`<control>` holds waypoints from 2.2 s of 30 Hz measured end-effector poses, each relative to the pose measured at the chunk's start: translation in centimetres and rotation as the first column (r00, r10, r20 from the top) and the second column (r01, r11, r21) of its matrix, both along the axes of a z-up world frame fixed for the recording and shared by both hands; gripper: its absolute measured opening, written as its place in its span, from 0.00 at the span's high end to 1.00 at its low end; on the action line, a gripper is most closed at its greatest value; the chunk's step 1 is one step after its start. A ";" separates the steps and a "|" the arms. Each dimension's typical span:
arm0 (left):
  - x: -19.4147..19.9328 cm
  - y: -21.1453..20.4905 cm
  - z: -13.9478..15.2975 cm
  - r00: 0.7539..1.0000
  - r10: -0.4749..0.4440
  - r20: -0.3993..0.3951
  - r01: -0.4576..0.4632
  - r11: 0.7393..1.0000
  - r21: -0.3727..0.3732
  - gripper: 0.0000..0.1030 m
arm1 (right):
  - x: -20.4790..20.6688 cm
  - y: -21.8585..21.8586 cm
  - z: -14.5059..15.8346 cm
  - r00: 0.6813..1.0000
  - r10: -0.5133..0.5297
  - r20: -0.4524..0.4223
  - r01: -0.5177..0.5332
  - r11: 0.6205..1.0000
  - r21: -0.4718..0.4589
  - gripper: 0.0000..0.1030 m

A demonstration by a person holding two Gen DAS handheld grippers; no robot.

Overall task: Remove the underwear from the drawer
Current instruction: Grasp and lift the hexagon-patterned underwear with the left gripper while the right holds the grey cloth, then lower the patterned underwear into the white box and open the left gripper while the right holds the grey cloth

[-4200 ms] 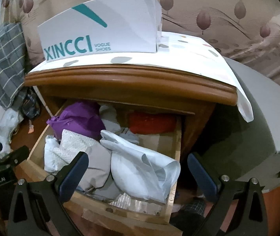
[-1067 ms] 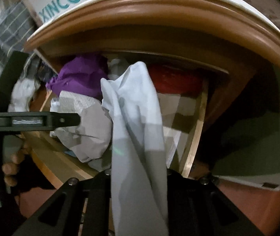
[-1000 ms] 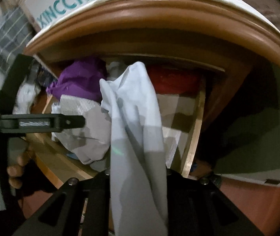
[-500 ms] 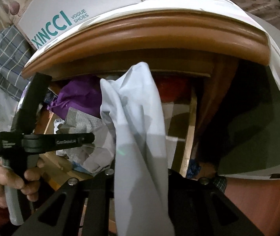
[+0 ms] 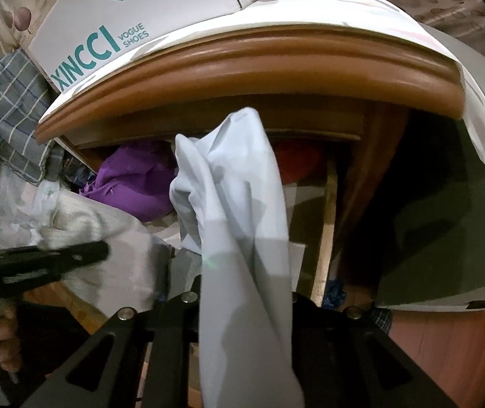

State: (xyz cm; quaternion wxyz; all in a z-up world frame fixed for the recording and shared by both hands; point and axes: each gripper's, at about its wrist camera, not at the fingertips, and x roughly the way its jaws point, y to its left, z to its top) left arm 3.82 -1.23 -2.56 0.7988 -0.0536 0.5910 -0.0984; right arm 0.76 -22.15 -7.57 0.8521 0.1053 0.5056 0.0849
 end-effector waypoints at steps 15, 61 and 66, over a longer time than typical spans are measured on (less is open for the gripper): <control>-0.3 4.8 18.3 0.935 -0.013 0.355 0.010 1.000 0.010 0.84 | -0.2 0.1 0.1 0.999 -0.038 0.015 0.038 0.999 -0.011 0.85; 22.6 2.0 14.8 0.974 -0.084 0.211 0.037 0.975 0.218 0.73 | -0.8 -0.6 0.5 0.999 -0.025 0.039 0.023 0.999 0.039 0.85; 22.3 1.7 15.5 0.964 -0.086 0.251 0.036 0.979 0.200 0.57 | -0.8 -0.6 0.5 0.999 -0.025 0.038 0.024 0.999 0.036 0.85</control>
